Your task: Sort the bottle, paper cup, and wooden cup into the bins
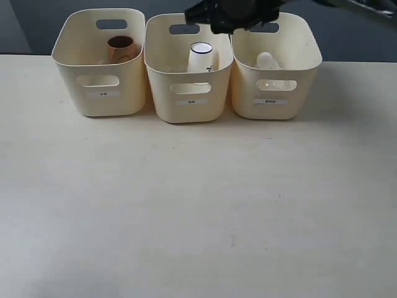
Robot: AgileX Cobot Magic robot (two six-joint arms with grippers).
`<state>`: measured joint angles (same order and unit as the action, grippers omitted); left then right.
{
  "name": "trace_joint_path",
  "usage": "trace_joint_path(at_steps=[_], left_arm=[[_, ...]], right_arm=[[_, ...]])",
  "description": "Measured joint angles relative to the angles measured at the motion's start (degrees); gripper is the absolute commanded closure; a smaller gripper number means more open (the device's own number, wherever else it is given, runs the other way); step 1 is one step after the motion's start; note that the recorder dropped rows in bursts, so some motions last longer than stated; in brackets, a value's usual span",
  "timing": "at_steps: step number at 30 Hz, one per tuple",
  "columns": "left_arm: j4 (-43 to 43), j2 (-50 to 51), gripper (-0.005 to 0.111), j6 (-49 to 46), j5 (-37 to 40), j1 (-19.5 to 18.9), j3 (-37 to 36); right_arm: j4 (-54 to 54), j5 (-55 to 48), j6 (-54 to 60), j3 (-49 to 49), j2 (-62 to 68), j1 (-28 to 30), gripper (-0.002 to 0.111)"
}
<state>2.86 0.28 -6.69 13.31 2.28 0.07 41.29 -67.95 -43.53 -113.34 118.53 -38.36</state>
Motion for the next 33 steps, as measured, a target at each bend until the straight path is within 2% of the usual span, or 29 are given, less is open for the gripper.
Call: trace_joint_path(at_steps=[6,12,33], left_arm=[[0.0,0.0,0.107,0.0,0.0,0.0,0.0],[0.0,0.0,0.107,0.0,0.0,0.0,0.0],[0.0,0.0,0.107,0.0,0.0,0.0,0.0]], right_arm=[[0.3,-1.4,1.3,2.0,-7.2,0.0,0.053],[-0.4,-1.4,1.8,9.2,-17.8,-0.4,0.053],[0.7,-1.7,-2.1,54.0,-67.8,-0.4,0.053]])
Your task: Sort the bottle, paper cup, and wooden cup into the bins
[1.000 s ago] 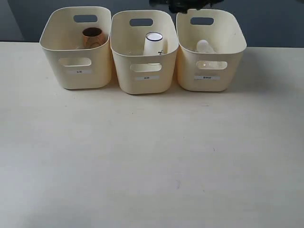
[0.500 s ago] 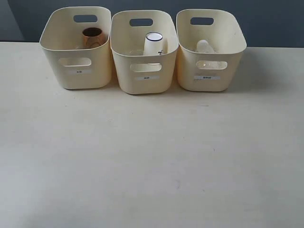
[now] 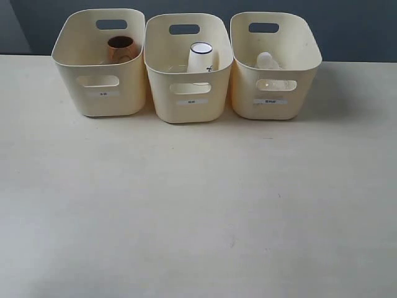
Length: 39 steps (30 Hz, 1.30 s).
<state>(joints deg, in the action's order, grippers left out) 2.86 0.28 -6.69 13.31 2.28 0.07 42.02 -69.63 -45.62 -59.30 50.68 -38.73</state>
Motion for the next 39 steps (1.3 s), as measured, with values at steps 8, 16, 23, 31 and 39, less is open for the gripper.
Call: trace_joint_path(at_steps=[8,16,23,31,39], left_arm=[[0.0,0.0,0.107,0.0,0.0,0.0,0.0],[0.0,0.0,0.107,0.0,0.0,0.0,0.0],[0.0,0.0,0.107,0.0,0.0,0.0,0.0],[0.0,0.0,0.107,0.0,0.0,0.0,0.0],[0.0,0.0,0.107,0.0,0.0,0.0,0.0]], right_arm=[[-0.6,-0.2,-3.2,14.5,-17.5,0.0,0.053],[-6.2,-0.3,-3.4,19.9,-30.4,0.0,0.053],[-11.5,-0.3,-3.6,23.2,-37.4,0.0,0.053],[-14.9,1.5,-4.8,23.9,-41.9,0.0,0.053],[-24.7,10.1,-3.6,23.9,-42.3,0.0,0.053]])
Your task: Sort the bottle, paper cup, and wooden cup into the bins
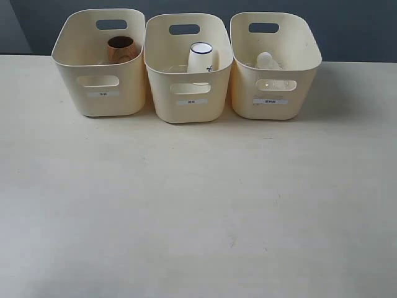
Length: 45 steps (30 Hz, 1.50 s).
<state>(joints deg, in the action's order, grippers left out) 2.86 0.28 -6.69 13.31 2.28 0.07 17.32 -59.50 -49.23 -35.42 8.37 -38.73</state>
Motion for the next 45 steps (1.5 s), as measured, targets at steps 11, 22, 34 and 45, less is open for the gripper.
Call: trace_joint_path(at_steps=[11,22,34,45], left_arm=[[0.0,0.0,0.107,0.0,0.0,0.0,0.0],[0.0,0.0,0.107,0.0,0.0,0.0,0.0],[0.0,0.0,0.107,0.0,0.0,0.0,0.0],[0.0,0.0,0.107,0.0,0.0,0.0,0.0]], right_arm=[[-4.5,12.9,0.9,7.4,0.0,0.0,0.053],[-4.7,33.0,0.2,21.2,0.1,0.0,0.053],[2.8,43.3,0.2,32.3,0.1,0.0,0.053],[12.2,47.1,0.2,35.1,0.1,0.0,0.053]])
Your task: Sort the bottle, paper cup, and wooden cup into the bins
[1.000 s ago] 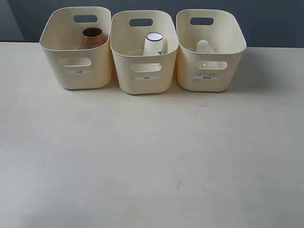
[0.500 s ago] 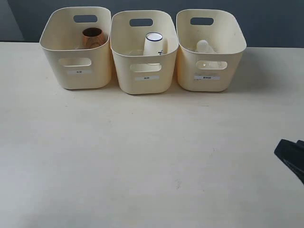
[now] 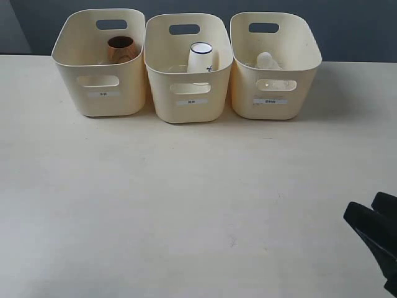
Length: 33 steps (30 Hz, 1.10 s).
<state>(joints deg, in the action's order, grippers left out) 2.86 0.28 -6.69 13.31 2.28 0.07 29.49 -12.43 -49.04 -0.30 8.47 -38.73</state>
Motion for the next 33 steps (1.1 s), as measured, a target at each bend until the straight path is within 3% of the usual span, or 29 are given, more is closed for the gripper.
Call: trace_joint_path(at_steps=[11,23,33], left_arm=[[0.0,0.0,0.107,0.0,0.0,0.0,0.0],[0.0,0.0,0.107,0.0,0.0,0.0,0.0],[0.0,0.0,0.107,0.0,0.0,0.0,0.0]], right_arm=[[2.8,2.2,0.0,0.2,-3.0,1.6,0.053],[-3.8,-3.4,0.0,0.2,-8.1,26.6,0.053],[-8.1,-3.4,3.1,0.2,-8.1,35.9,0.053]])
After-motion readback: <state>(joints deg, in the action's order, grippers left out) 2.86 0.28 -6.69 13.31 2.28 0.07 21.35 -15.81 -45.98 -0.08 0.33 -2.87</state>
